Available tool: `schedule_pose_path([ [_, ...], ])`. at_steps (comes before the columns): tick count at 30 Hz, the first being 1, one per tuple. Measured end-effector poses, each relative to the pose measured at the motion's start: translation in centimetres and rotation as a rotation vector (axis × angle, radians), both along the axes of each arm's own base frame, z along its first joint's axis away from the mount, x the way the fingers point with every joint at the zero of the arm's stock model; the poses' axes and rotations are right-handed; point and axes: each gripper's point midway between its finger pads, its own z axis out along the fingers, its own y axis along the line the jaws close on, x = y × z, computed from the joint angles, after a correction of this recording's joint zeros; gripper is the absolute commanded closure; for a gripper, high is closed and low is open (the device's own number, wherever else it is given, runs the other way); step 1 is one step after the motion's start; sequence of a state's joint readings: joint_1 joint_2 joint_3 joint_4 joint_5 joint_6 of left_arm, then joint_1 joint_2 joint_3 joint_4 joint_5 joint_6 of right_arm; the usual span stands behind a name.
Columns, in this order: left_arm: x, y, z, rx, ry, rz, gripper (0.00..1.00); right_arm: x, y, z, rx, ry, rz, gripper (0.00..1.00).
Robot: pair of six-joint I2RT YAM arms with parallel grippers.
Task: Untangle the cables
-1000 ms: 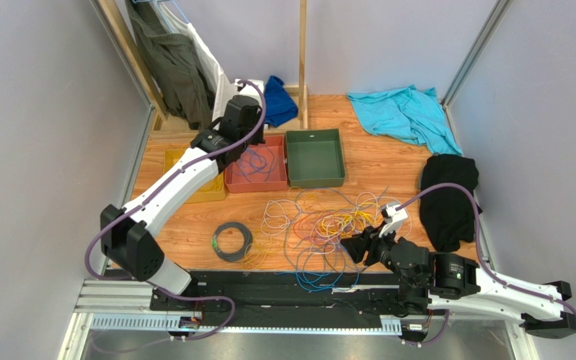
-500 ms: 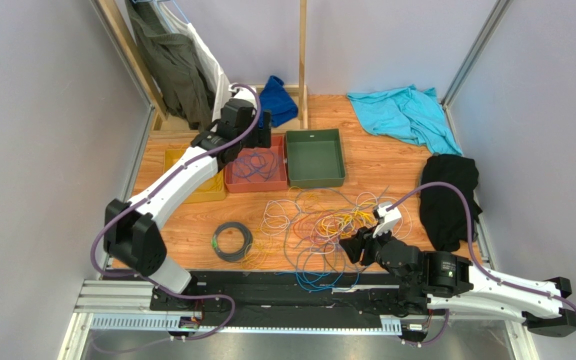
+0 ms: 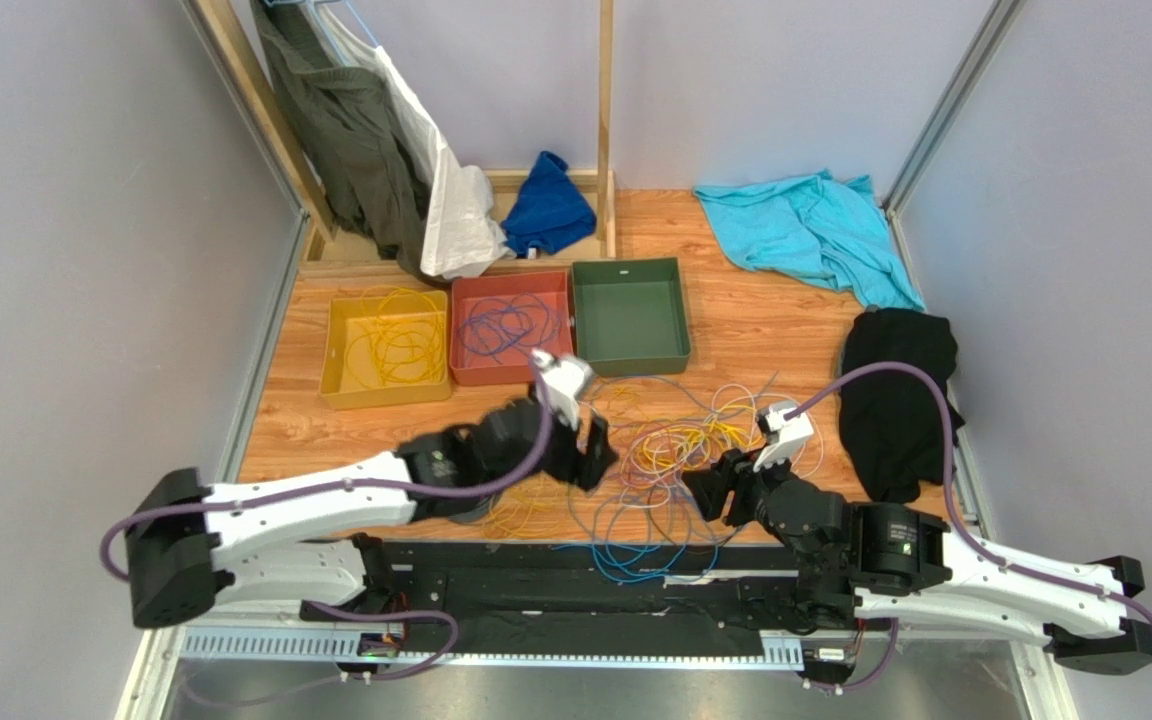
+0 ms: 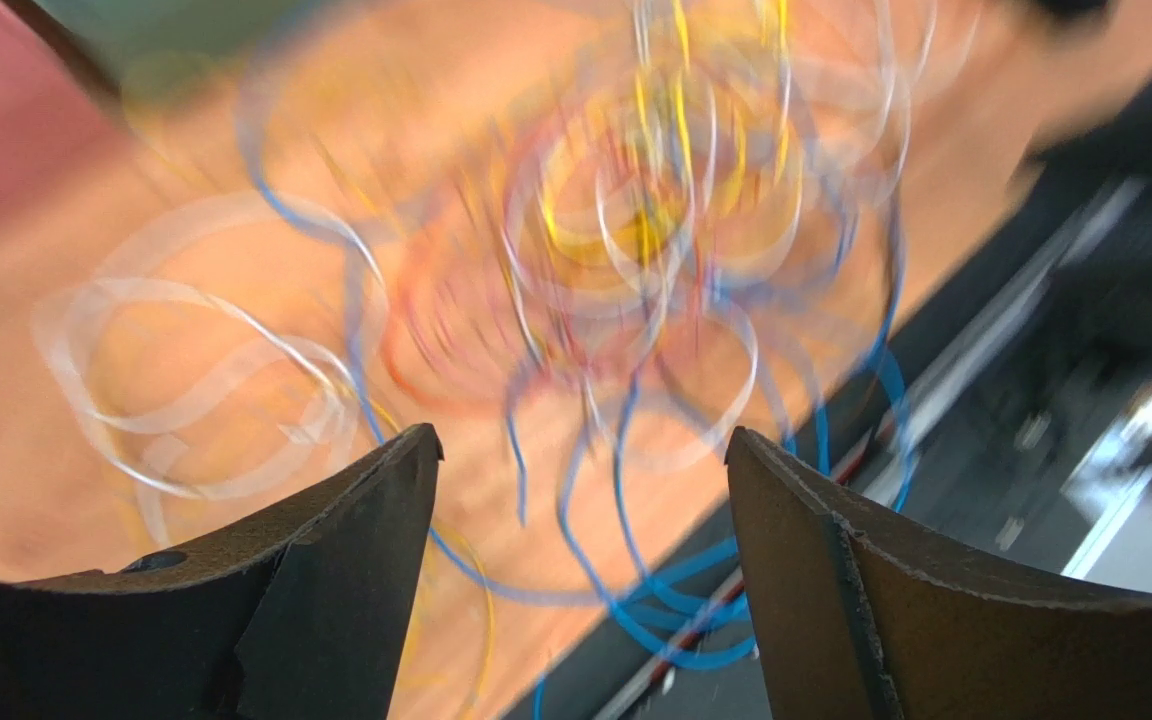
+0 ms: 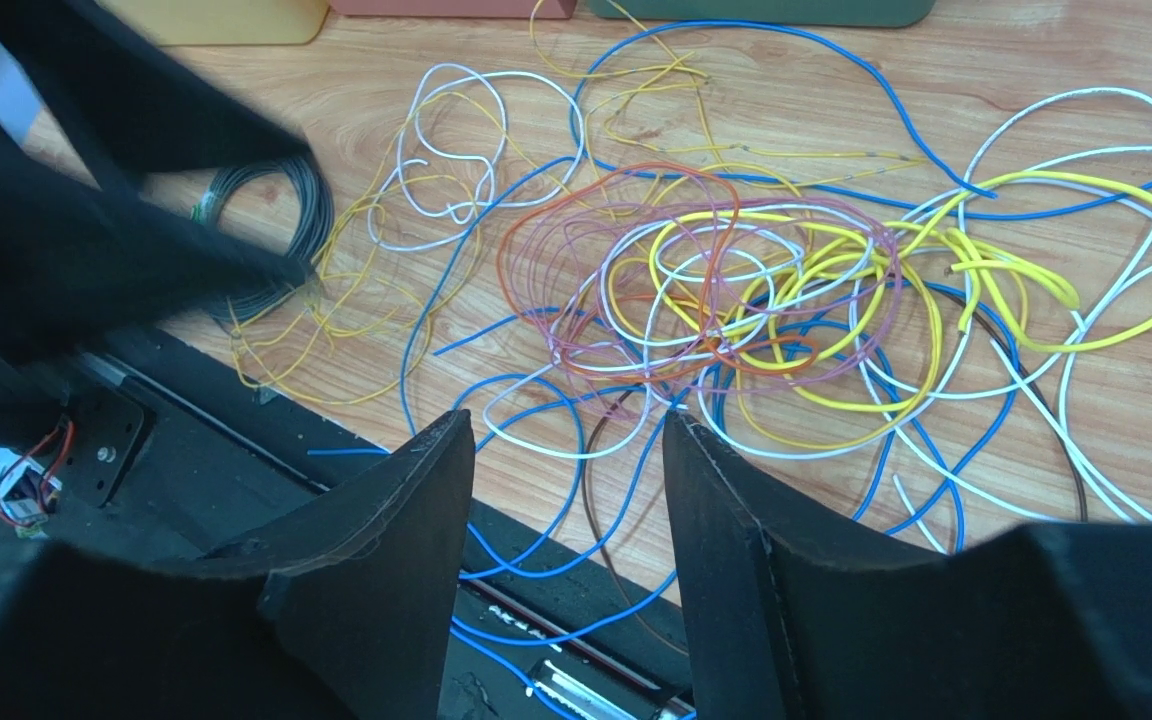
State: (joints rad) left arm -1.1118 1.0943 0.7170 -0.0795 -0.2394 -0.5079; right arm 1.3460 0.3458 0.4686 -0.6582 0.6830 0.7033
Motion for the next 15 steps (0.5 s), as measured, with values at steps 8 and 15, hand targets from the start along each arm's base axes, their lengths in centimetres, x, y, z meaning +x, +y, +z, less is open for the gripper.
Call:
schedule_pose_path([
  [8,-7.7,-4.6,-7.6,0.144,0.029,-0.227,0.22,-0.2,-0.6,1.3,0.048,0.013,-0.01,0.48],
  [15,-9.5,-9.3,-11.5,0.185,0.04,-0.292,0.24,-0.4,-0.8,1.4,0.079,0.027,-0.015,0.49],
])
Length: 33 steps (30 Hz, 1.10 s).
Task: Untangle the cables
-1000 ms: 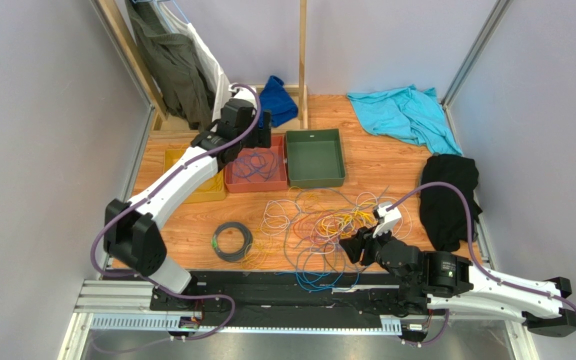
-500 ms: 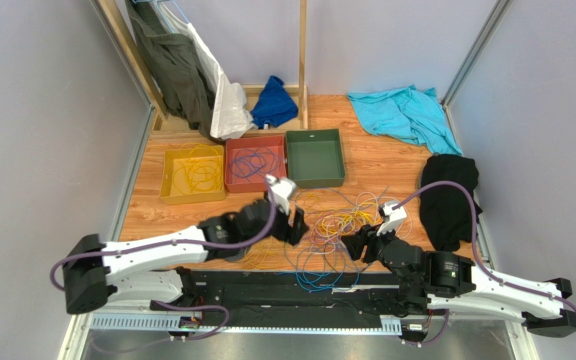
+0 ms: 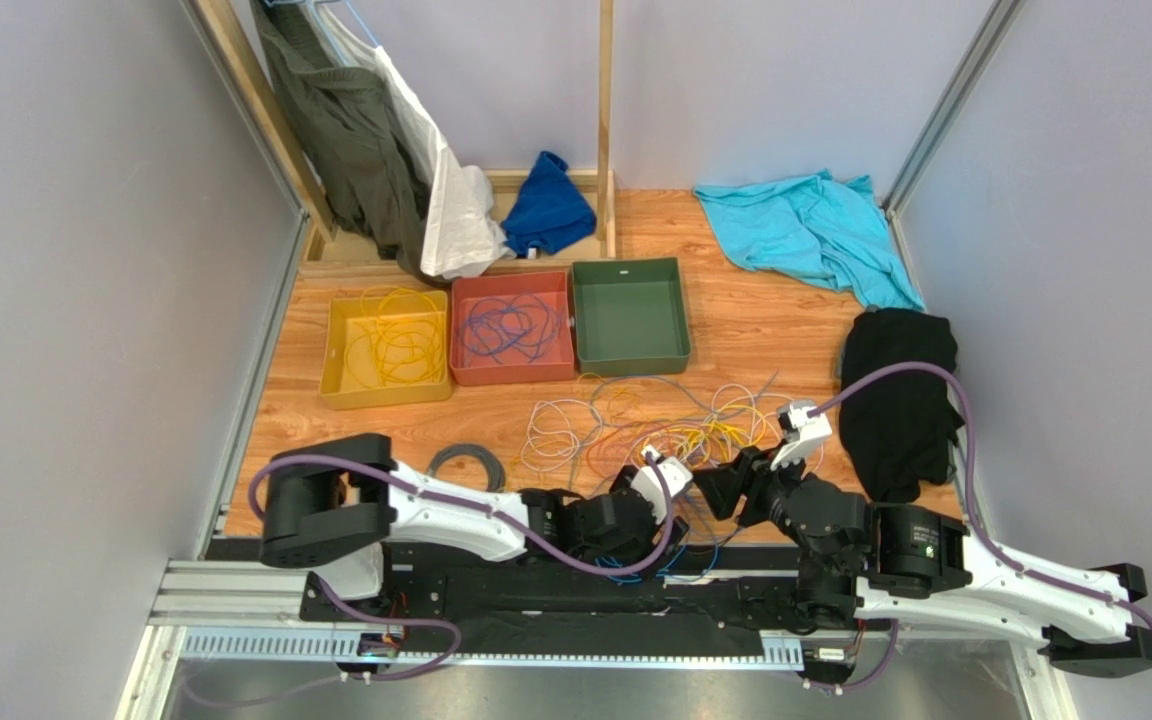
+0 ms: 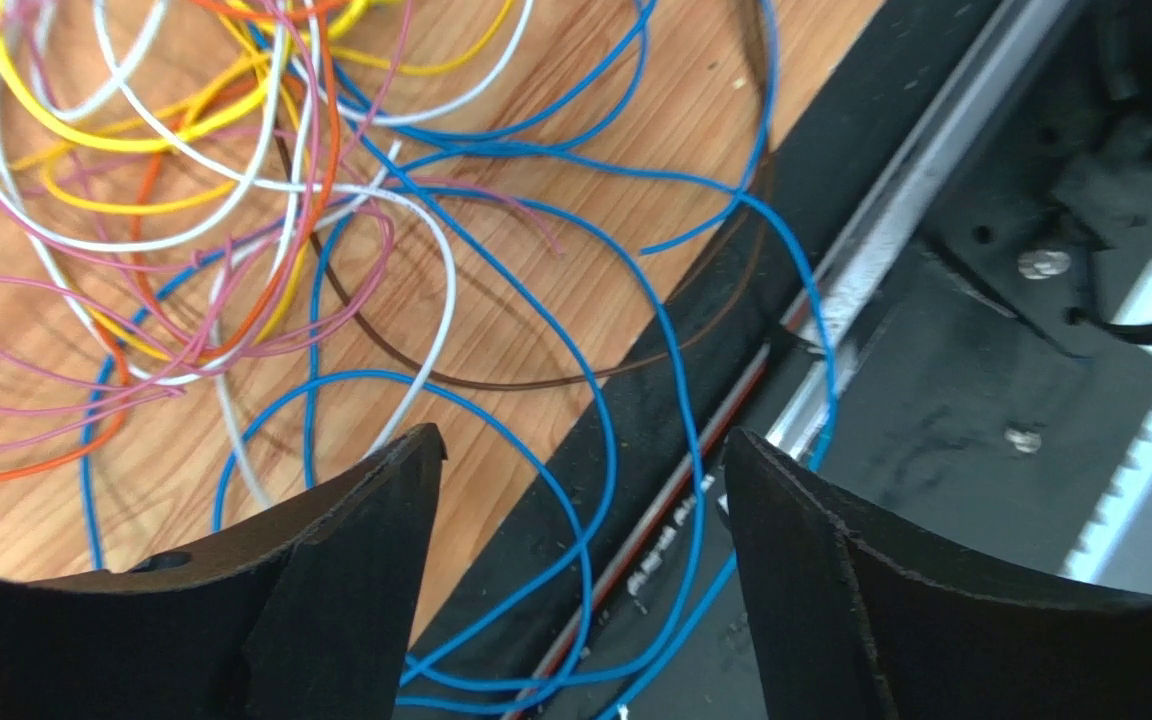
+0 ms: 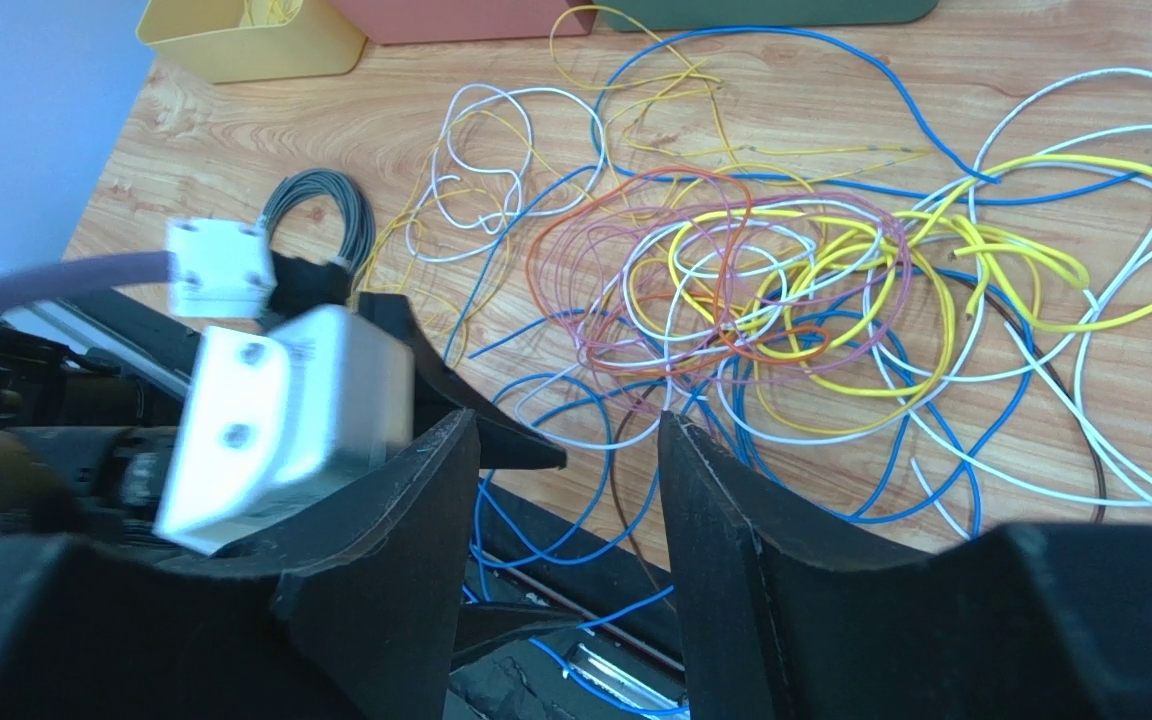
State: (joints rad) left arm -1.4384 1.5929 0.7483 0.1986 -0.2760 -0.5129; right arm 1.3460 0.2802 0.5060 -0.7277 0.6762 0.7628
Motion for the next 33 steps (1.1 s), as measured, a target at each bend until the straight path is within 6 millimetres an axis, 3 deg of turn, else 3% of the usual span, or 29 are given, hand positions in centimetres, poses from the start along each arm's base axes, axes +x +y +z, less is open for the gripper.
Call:
schedule_pose_path([
  [4,0.1,-0.2,-2.3,0.045,0.007,0.007,0.35,-0.1,-0.3,-0.4,-0.016,0.01,-0.001,0.49],
  [5,0.2,-0.3,-2.6,0.051,0.007,0.009,0.43,-0.1,-0.4,-0.6,-0.025,0.01,-0.005,0.49],
  [12,0.4,-0.7,-3.2,0.059,0.005,0.022,0.7,0.1,-1.0,-0.8,-0.043,0.006,-0.021,0.49],
  [15,0.3,-0.8,-3.3,0.053,0.012,0.025,1.0,0.1,-1.0,-0.9,-0.045,0.005,-0.023,0.49],
  [19,0.3,-0.7,-3.2,0.056,0.015,0.026,1.0,0.1,-1.0,-0.8,-0.044,0.005,-0.023,0.49],
  [21,0.4,-0.1,-2.2,0.063,0.006,0.027,1.0,0.0,-0.9,-0.8,-0.041,0.008,-0.017,0.49],
  [23,0.6,0.9,1.0,0.035,-0.024,0.03,1.0,0.0,-0.9,-0.8,-0.04,0.008,-0.016,0.49],
  [24,0.9,1.3,3.9,-0.014,-0.051,0.034,1.0,0.0,-0.8,-0.8,-0.039,0.008,-0.015,0.49],
  [29,2.3,5.8,21.9,-0.365,-0.208,0.104,1.0,0.0,-0.7,-0.7,-0.033,0.008,-0.014,0.49],
  [31,3.0,9.1,28.9,-0.481,-0.285,0.151,1.0,0.0,-0.6,-0.5,-0.025,0.006,-0.013,0.49],
  [33,3.9,12.4,34.5,-0.562,-0.359,0.213,1.0,0.0,-0.5,-0.4,-0.017,0.006,-0.01,0.49],
])
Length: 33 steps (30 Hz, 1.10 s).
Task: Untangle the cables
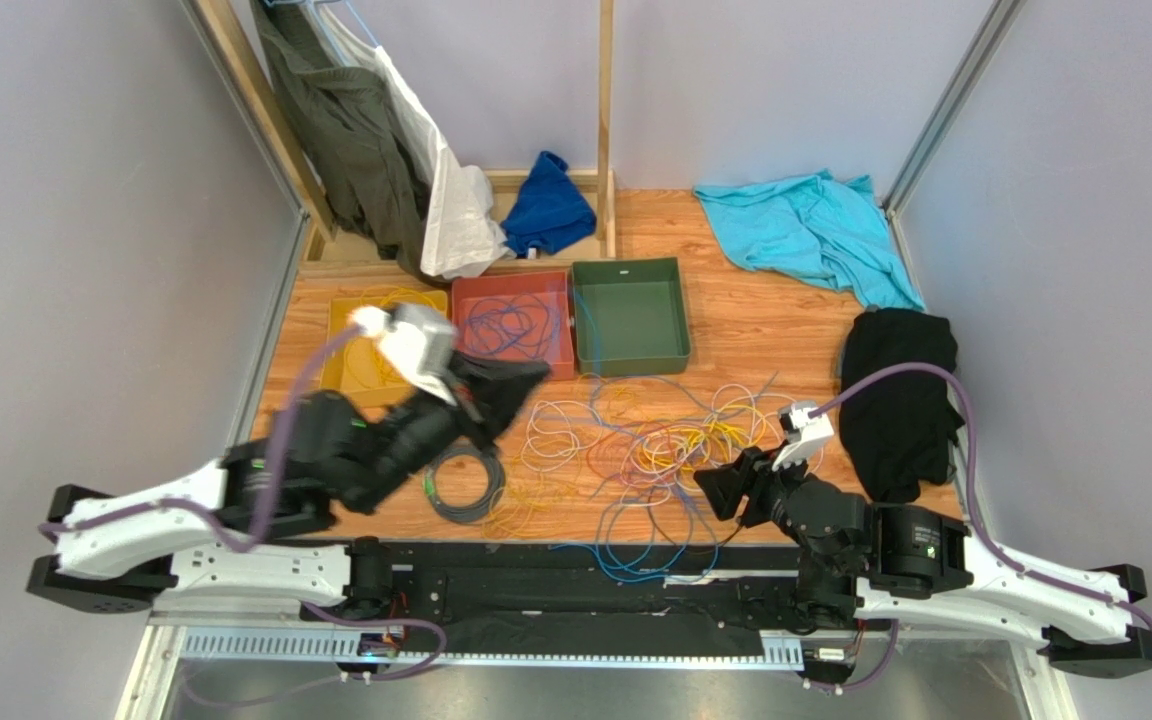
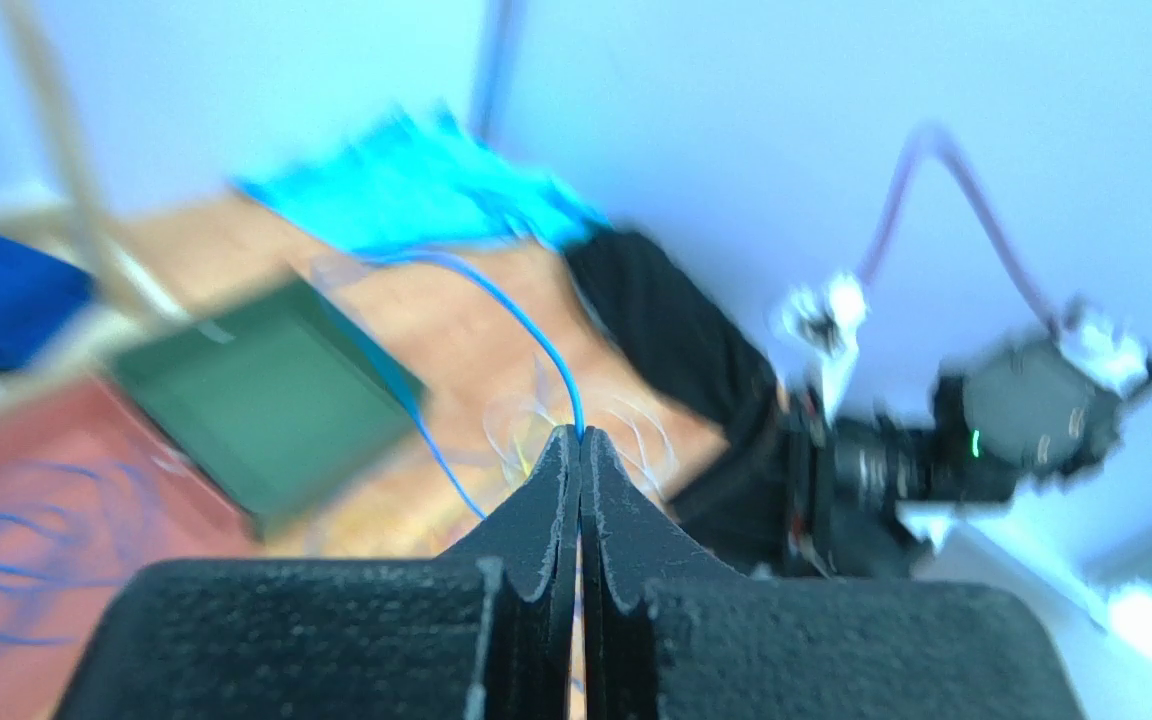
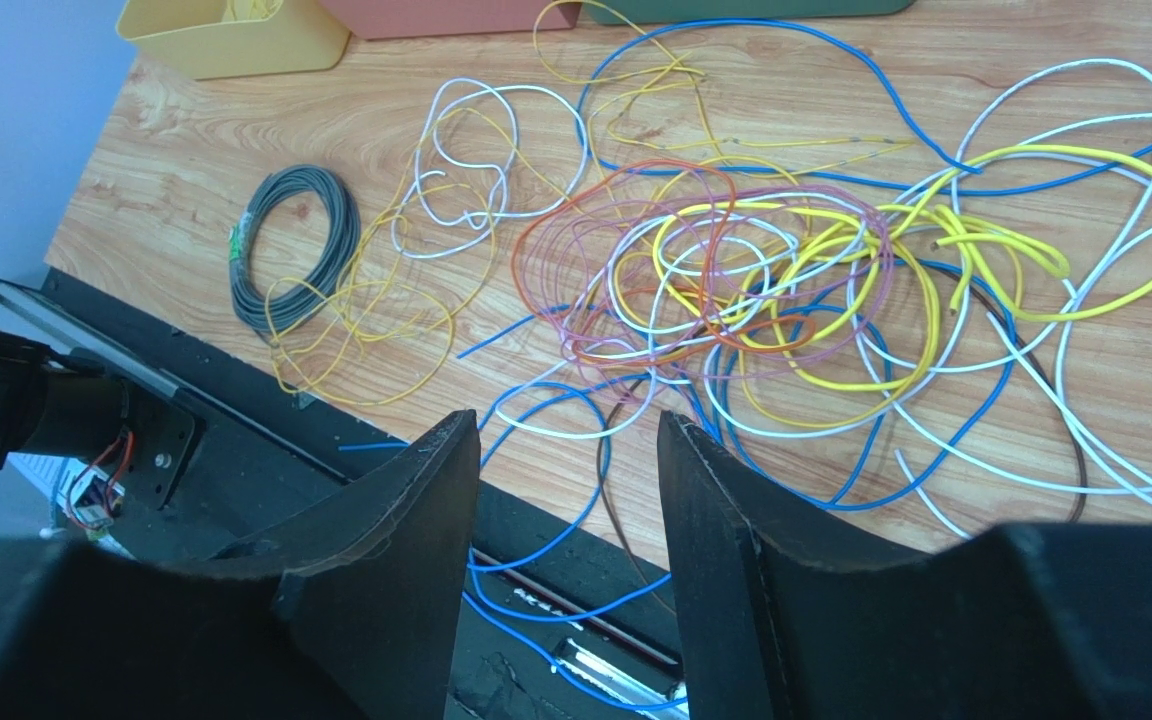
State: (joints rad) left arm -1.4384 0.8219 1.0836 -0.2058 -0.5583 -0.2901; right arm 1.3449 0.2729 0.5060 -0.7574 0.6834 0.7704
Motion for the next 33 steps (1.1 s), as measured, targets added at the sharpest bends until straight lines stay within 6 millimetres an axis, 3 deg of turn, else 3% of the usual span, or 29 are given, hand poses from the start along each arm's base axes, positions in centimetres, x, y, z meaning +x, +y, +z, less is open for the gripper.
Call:
schedule_pose_path([
  [2,0.9,3.7,4.6,-0.059,-0.055,0.081,1.0,0.0,0.2,0.2,0.01,-0.001,0.003,0.49],
  [5,2.0,7.2,8.7,-0.074,-0.117,0.186,1.0,0.0,0.3,0.4,0.021,-0.003,0.005,0.49],
  [10,5.0,9.7,11.6,0.01,-0.167,0.363,1.0,0.0,0.5,0.5,0.029,-0.003,0.008,0.49],
  [13,7.5,10.2,11.5,0.083,-0.167,0.456,1.0,-0.1,0.6,0.7,0.036,-0.004,0.012,0.49],
  [18,12.6,10.5,7.5,0.228,-0.092,0.568,1.0,-0.1,0.6,0.7,0.035,-0.004,0.016,0.49],
  [26,19.4,9.4,-5.5,0.415,0.163,0.563,1.0,0.0,0.4,1.0,0.049,-0.017,0.013,0.49],
  [29,21.1,9.5,-8.1,0.43,0.229,0.561,1.0,0.0,0.2,1.1,0.051,-0.024,0.01,0.49],
  [33,23.1,8.8,-9.8,0.421,0.267,0.551,1.0,0.2,0.2,0.9,0.038,-0.034,0.008,0.49],
])
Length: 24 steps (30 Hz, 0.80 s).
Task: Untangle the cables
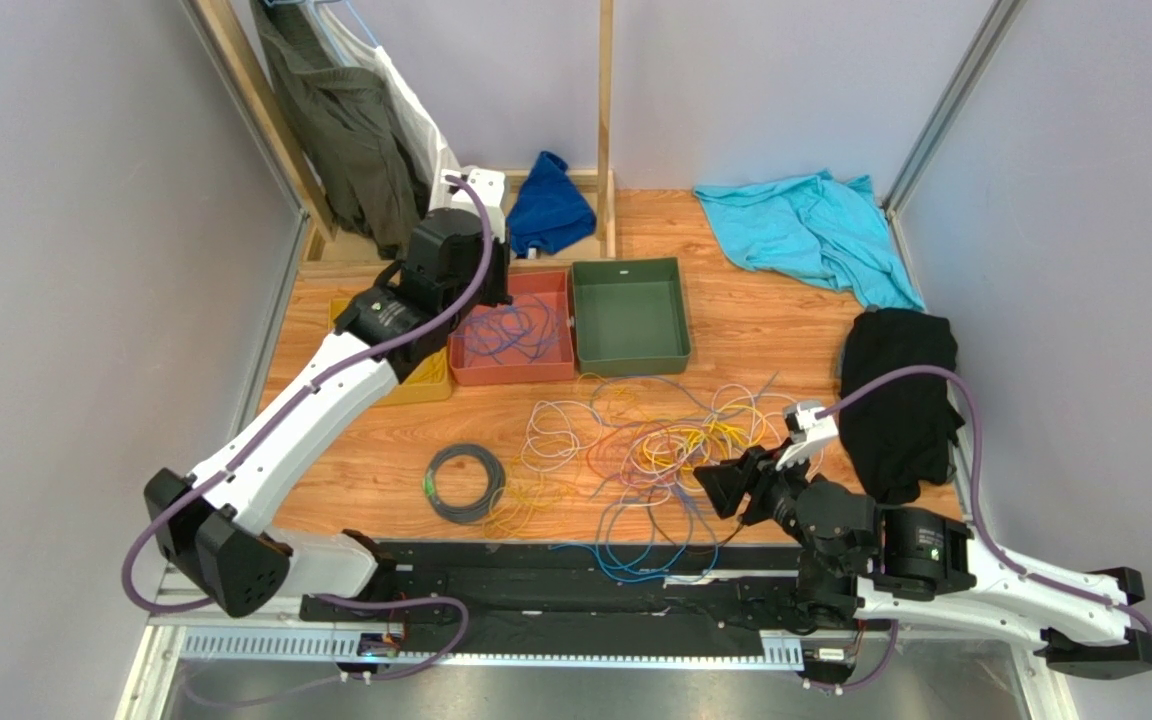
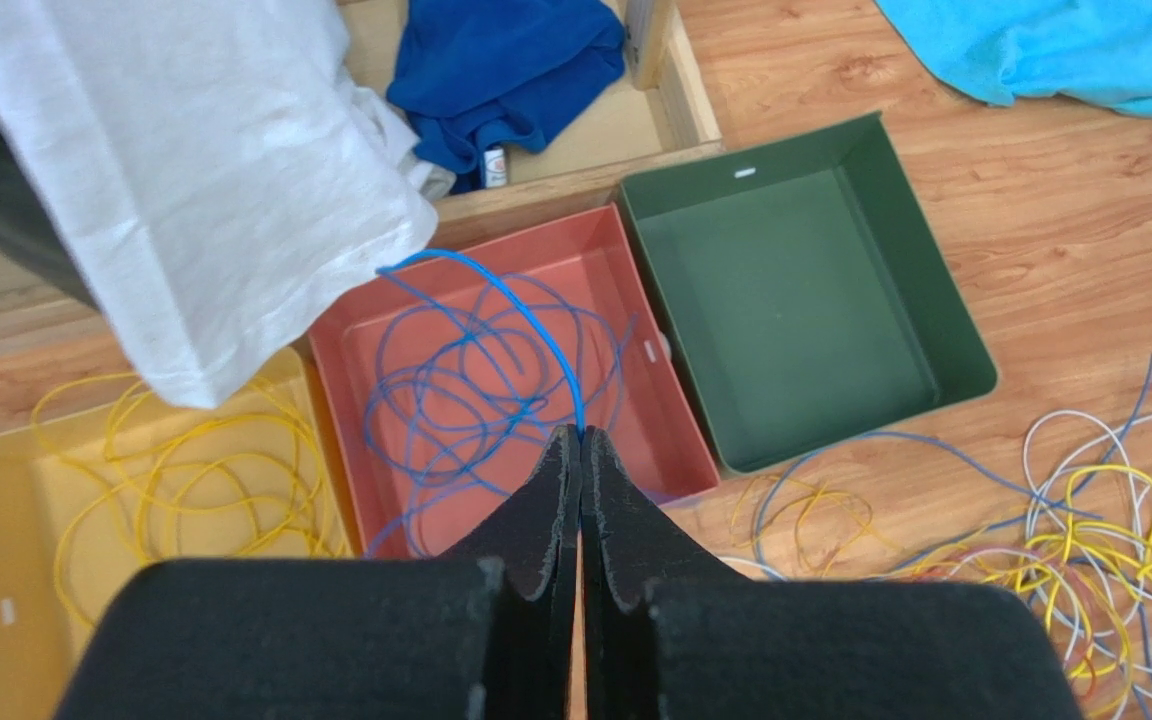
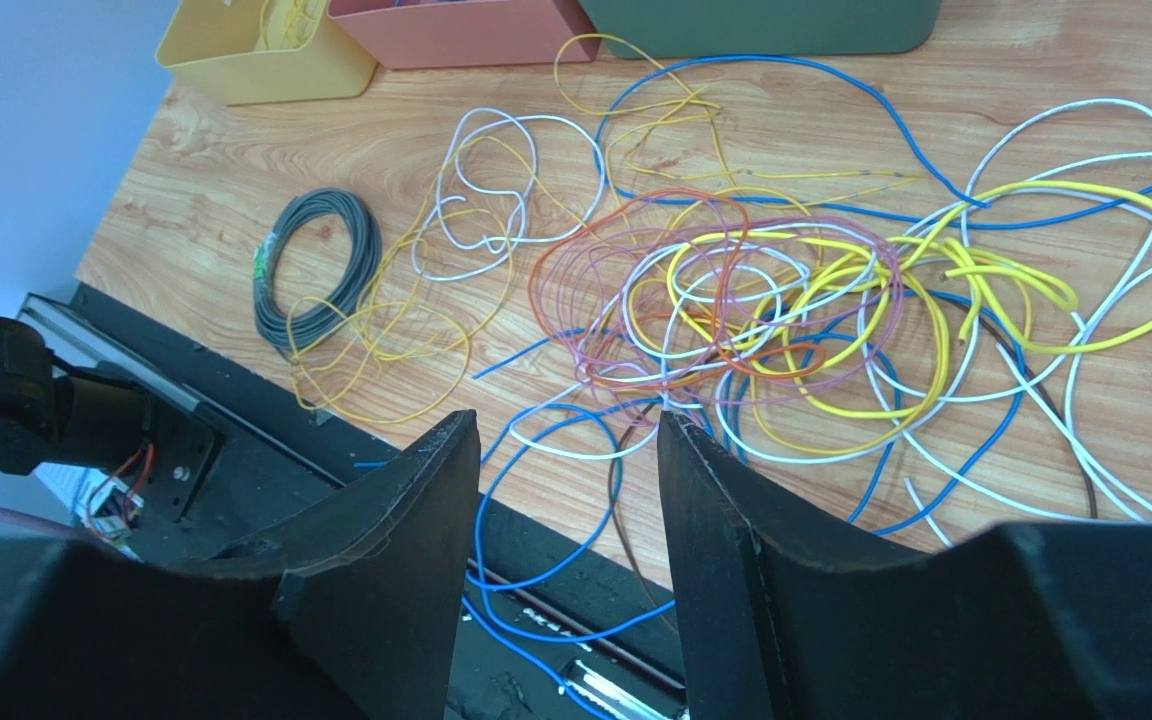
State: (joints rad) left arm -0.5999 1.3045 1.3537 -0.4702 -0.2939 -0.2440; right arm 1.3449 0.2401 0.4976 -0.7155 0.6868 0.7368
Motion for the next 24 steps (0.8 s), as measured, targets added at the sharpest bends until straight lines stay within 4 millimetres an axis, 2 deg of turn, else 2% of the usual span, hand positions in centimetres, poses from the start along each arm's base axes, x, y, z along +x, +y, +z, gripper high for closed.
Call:
schedule_pose_path([
  [9,3.8,-1.3,-4.4,-0.003,0.084,-0.005,1.0,0.4,0.2,-1.0,-0.059,-0.025,0.002,0.49],
  [20,7.7,-0.6,-10.4,0.02,0.169,0.04,0.98,0.9,1.3,-2.0,-0.155,-0.046,0.016,0.49],
  [22,8.1,-0.5,-11.9,0.023,0.193,0.048,0.77,0.9,1.5,-2.2,-0.171,-0.048,0.019,0.49],
  [23,8.1,-0.5,-12.5,0.026,0.206,0.048,0.51,0.9,1.5,-2.2,-0.176,-0.049,0.02,0.49],
  [24,8.2,-0.6,-13.2,0.024,0.223,0.05,0.41,1.0,1.6,-2.3,-0.181,-0.049,0.021,0.49],
])
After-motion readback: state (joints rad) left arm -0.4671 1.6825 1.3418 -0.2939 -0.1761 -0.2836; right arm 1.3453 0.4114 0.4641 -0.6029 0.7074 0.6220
